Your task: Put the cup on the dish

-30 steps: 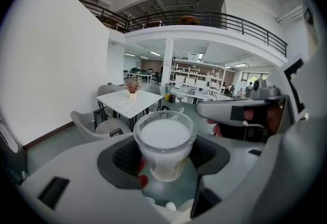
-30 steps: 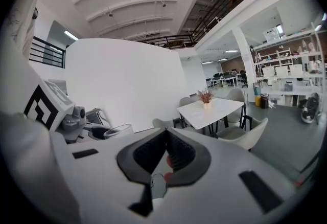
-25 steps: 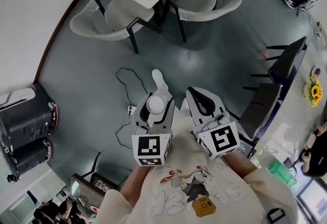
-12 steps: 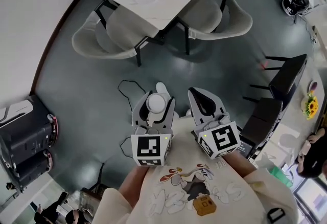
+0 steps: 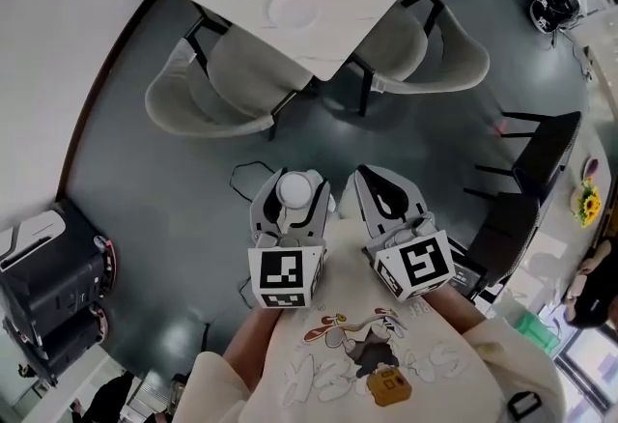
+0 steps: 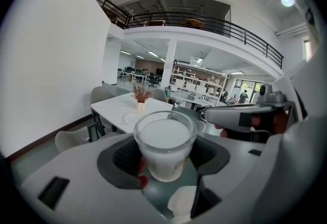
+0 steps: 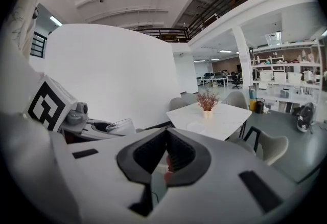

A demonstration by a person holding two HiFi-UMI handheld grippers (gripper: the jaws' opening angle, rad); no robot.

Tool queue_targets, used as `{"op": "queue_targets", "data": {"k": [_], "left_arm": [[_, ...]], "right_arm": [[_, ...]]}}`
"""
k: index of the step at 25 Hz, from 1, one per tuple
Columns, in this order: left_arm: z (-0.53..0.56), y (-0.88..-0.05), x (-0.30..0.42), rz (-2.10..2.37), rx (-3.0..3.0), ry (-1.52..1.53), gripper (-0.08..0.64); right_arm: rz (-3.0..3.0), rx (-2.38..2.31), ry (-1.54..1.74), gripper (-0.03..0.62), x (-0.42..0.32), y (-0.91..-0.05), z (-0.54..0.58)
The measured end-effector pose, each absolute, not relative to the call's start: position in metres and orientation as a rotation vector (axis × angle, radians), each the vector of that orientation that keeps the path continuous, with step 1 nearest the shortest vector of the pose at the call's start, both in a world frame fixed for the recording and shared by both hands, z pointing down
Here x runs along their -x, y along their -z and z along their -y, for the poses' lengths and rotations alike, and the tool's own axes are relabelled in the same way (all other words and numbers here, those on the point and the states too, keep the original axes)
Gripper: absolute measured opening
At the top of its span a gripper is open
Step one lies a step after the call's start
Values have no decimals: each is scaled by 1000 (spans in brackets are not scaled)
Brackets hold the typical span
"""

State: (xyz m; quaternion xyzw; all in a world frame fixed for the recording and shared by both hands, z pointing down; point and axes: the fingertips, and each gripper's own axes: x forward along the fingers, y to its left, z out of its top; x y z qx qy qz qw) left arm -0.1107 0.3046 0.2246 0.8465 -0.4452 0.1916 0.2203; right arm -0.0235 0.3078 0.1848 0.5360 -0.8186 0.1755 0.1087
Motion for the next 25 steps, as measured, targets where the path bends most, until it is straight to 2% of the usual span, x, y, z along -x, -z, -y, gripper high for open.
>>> {"op": "queue_targets", "data": {"k": [11,25], "left_arm": [[-238,-234,103,1226,-2356,-536,267],[-75,-240,56,1367,-2291,-569,267]], "right_arm": [[2404,-1570,-543,5,18,-196,-242],[2551,-1403,-469,5,-28,-183,-67]]}}
